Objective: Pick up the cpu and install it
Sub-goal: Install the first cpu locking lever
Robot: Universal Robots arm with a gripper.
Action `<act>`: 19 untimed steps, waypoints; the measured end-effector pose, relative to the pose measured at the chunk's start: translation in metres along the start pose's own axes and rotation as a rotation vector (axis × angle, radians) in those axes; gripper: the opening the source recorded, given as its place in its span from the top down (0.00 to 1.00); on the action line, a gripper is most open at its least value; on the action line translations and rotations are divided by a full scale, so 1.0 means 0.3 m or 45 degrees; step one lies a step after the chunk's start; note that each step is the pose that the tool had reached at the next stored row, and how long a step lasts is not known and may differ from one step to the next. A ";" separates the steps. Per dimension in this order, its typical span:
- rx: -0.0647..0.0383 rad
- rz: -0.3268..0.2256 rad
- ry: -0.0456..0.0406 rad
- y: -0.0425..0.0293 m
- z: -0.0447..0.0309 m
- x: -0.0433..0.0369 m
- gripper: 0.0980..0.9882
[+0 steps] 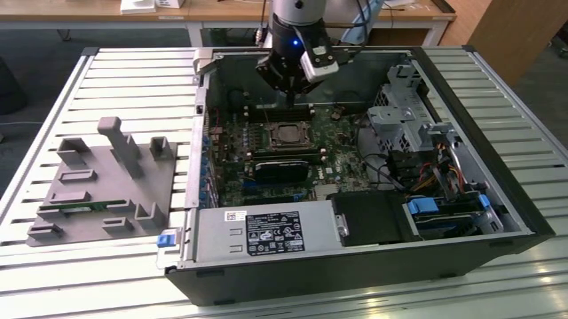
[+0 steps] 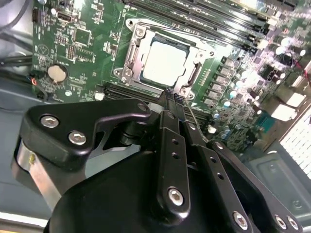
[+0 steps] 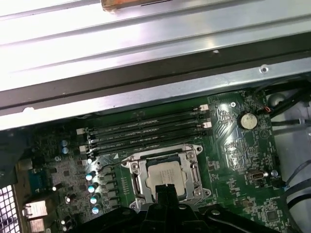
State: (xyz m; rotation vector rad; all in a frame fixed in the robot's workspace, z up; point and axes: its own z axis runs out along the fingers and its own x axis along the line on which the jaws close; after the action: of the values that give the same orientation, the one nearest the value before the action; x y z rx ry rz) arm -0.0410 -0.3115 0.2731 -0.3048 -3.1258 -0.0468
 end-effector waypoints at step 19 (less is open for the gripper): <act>-0.001 -0.246 0.007 -0.011 0.004 0.048 0.98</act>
State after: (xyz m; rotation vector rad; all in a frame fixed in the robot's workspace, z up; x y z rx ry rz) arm -0.0558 -0.3118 0.2720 -0.0023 -3.1377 -0.0485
